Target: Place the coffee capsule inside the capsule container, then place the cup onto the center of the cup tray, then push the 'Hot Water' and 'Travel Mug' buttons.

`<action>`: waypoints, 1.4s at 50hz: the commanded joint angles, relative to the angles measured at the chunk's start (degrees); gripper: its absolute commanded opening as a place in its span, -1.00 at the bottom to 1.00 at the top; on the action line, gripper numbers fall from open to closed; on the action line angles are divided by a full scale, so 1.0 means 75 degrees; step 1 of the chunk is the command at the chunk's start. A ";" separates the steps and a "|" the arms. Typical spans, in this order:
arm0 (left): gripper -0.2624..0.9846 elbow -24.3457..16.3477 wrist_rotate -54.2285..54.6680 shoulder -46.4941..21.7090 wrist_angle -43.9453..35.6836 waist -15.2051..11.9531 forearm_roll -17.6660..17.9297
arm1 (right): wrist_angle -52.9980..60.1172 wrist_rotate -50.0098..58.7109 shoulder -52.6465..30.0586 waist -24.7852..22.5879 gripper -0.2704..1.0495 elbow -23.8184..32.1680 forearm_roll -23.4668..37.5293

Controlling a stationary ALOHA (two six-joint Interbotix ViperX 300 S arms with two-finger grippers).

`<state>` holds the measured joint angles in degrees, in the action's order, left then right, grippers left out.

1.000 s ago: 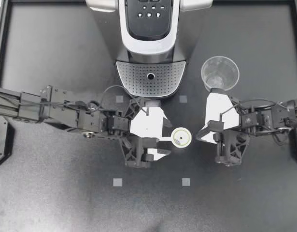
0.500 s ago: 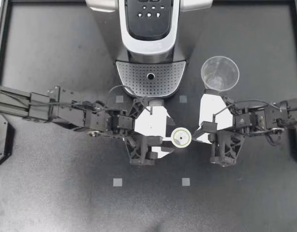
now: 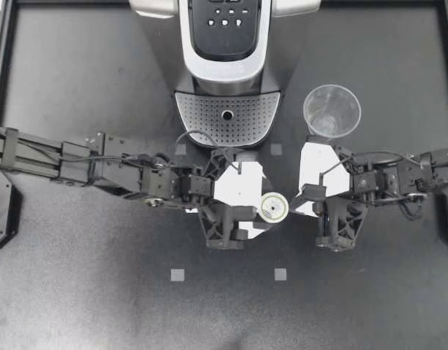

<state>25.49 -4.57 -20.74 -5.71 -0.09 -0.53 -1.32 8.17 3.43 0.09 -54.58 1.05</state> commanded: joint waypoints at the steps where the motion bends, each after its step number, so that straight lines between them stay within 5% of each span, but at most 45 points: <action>1: 0.65 -0.0211 -0.0012 0.0094 -0.0035 -0.0035 0.0000 | 0.0023 -0.0012 0.0059 -0.0035 -0.55 0.0141 0.0012; 21: 0.63 -0.0410 -0.0012 0.0000 -0.0012 -0.0047 -0.0012 | 0.0023 -0.0023 0.0059 -0.0035 -0.55 0.0141 0.0023; 36: 0.33 -0.0410 0.0047 -0.0012 0.0035 -0.0047 0.0000 | 0.0023 -0.0012 0.0059 -0.0035 -0.55 0.0187 0.0023; 50: 0.31 -0.0328 0.0129 0.0105 0.0035 -0.0035 0.0023 | -0.0023 0.0000 0.0176 -0.0047 -0.55 0.0176 0.0023; 70: 0.31 0.0914 0.0680 0.1711 0.0035 0.0070 0.0129 | 0.0480 0.0070 0.1652 0.0152 -0.55 0.0445 0.0000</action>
<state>31.11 -0.18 -12.83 -5.19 -0.09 0.44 -0.79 8.53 13.27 0.18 -53.44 1.14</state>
